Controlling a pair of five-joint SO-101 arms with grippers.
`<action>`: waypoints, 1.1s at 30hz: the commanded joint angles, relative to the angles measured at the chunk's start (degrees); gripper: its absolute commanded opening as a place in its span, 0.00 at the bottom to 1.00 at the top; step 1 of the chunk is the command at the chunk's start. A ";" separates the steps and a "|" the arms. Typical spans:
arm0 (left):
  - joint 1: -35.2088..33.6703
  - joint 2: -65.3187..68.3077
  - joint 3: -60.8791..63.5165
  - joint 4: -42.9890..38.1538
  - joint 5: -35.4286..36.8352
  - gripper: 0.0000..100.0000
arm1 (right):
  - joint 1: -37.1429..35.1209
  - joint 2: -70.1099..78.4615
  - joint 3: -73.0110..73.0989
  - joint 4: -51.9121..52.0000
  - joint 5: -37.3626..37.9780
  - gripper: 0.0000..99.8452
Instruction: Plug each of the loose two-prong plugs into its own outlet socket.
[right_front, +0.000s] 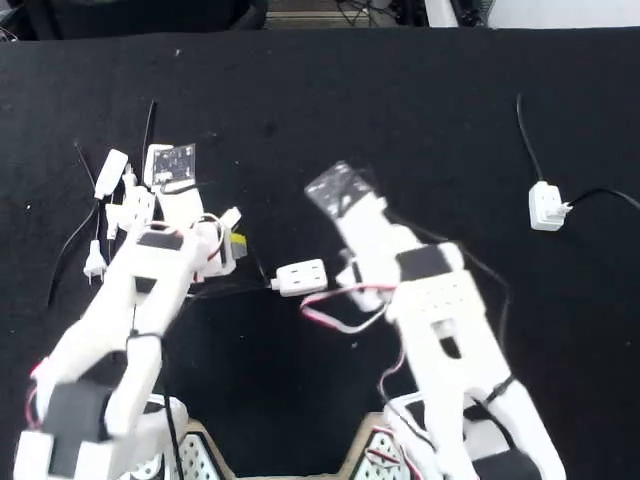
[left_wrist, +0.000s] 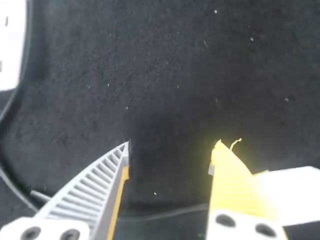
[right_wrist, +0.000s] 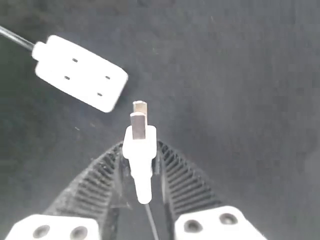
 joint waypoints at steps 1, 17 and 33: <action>-3.03 -13.80 4.09 -0.26 0.35 0.26 | -5.71 -2.77 1.36 -8.09 -1.49 0.01; -3.03 -40.18 21.05 -7.38 0.79 0.26 | -24.62 -5.14 11.03 -29.80 -14.15 0.01; 5.49 -48.00 26.77 -7.47 -4.75 0.26 | -27.08 -15.34 14.99 -29.54 -14.15 0.01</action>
